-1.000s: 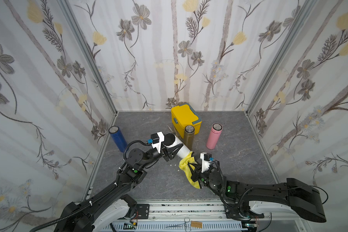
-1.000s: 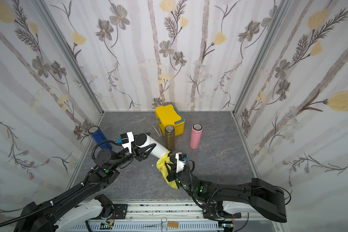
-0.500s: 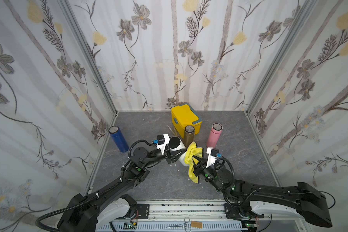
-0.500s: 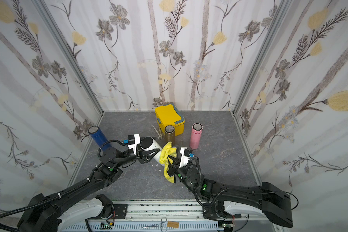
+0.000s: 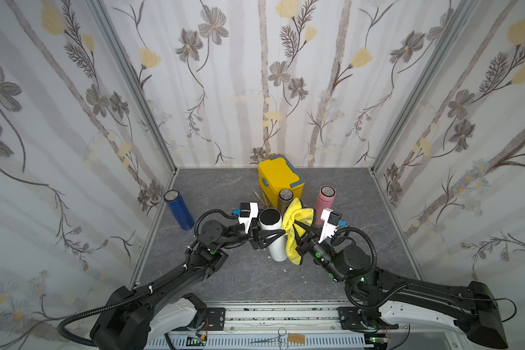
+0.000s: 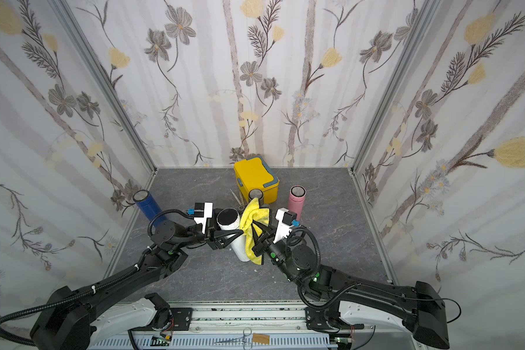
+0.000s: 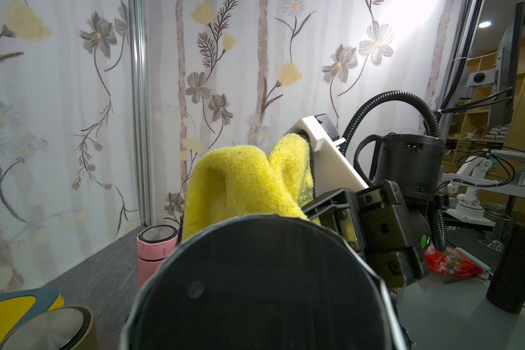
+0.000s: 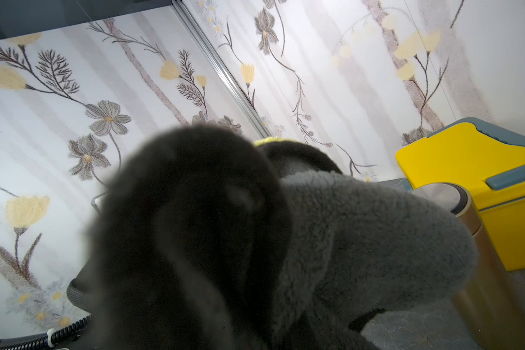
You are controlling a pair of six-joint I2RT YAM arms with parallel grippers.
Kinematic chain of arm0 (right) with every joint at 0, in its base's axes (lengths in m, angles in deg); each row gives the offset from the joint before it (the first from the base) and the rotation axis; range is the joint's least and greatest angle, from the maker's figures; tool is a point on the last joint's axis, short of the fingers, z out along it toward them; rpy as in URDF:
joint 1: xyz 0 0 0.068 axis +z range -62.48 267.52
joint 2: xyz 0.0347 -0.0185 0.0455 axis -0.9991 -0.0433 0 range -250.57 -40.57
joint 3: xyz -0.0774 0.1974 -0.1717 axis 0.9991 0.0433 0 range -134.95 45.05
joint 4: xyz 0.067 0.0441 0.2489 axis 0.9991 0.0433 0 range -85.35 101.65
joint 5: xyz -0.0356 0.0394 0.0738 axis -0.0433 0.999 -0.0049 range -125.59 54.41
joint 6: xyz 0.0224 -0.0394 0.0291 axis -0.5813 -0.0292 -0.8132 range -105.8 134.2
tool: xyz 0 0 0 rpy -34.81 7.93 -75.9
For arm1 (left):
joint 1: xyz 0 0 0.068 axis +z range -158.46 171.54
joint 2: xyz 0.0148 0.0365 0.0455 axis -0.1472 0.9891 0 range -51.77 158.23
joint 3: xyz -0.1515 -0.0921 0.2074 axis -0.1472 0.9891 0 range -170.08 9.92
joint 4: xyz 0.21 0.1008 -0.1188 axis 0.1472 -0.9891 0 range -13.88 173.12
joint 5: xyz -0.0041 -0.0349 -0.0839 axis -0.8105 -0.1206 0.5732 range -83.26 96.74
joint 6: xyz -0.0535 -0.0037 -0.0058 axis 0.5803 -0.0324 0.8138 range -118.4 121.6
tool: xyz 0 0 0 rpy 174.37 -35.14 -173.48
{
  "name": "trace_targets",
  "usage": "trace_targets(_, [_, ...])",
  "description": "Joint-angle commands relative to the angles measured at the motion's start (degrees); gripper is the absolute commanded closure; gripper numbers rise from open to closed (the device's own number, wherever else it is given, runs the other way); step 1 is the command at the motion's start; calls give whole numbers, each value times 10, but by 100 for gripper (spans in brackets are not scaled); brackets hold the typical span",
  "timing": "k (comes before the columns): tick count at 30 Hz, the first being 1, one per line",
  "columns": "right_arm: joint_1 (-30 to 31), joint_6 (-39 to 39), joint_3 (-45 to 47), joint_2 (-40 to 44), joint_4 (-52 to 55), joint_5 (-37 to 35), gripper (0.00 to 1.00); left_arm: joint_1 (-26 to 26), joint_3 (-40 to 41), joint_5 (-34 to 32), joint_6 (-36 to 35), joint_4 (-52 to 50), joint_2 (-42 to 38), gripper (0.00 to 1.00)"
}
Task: Wipe the surface of the thermos
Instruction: Wipe the dirt from the surface of the thermos.
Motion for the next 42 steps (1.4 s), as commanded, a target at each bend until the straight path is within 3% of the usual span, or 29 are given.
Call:
trace_targets(1, [-1, 5, 21, -16, 5, 7, 100, 0, -6, 38, -22, 24, 2, 100])
trace_targets(9, [4, -100, 177, -94, -91, -4, 100, 0, 6, -9, -50, 4, -21, 100])
trace_targets(20, [9, 56, -26, -33, -6, 22, 100, -1, 7, -10, -78, -22, -30, 100])
trace_targets(23, [8, 50, -17, -49, -10, 4, 100, -1, 9, 8, -76, -14, -32, 100])
trace_targets(31, [-6, -31, 148, -84, -104, 9, 100, -3, 10, 0, -86, -20, -30, 100])
trace_targets(37, [-6, 34, 58, -18, -24, 28, 100, -9, 20, -56, -105, -20, -24, 100])
trace_targets(42, [-8, 59, 1, -21, -2, 34, 100, -10, 31, -101, -106, -7, -21, 100])
